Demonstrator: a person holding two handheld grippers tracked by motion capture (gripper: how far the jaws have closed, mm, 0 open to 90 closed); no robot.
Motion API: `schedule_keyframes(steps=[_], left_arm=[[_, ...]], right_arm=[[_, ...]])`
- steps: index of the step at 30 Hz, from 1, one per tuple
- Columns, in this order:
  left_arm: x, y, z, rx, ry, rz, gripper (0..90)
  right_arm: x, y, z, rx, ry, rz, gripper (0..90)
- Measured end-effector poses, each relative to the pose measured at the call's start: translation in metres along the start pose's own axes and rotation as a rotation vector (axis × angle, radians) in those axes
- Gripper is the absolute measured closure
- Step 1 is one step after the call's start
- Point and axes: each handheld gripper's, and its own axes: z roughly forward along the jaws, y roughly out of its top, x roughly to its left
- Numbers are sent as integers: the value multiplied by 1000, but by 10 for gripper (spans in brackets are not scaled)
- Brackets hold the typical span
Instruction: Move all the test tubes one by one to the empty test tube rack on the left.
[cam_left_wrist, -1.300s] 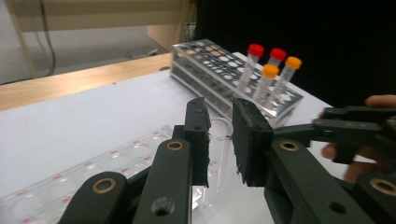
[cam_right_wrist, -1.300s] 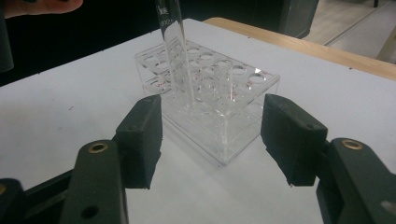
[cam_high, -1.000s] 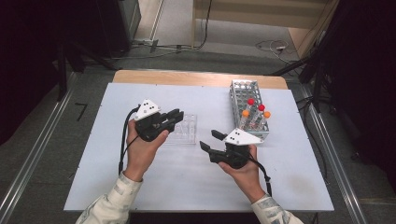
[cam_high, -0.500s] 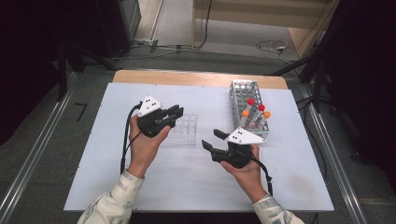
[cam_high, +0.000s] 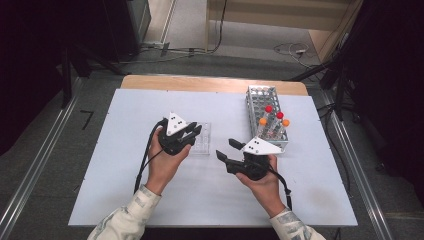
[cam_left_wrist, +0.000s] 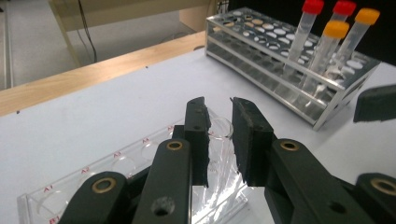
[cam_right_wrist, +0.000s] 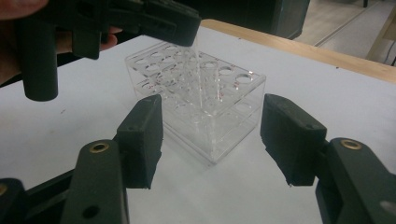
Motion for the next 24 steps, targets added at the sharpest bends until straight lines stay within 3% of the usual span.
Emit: schedule_keyframes(steps=[4, 17, 20, 24], left_arm=[[-2, -1, 1, 4, 2, 9, 773], [-2, -2, -1, 5, -25, -17, 720], [-2, -1, -2, 1, -39, -30, 689], [-1, 0, -4, -11, -86, -66, 580]], right_arm=[[0, 0, 0, 2, -1, -3, 373], [0, 0, 0, 3, -4, -4, 373], [-1, 0, 0, 2, -8, -2, 373], [-4, 0, -2, -2, -22, 3, 373]])
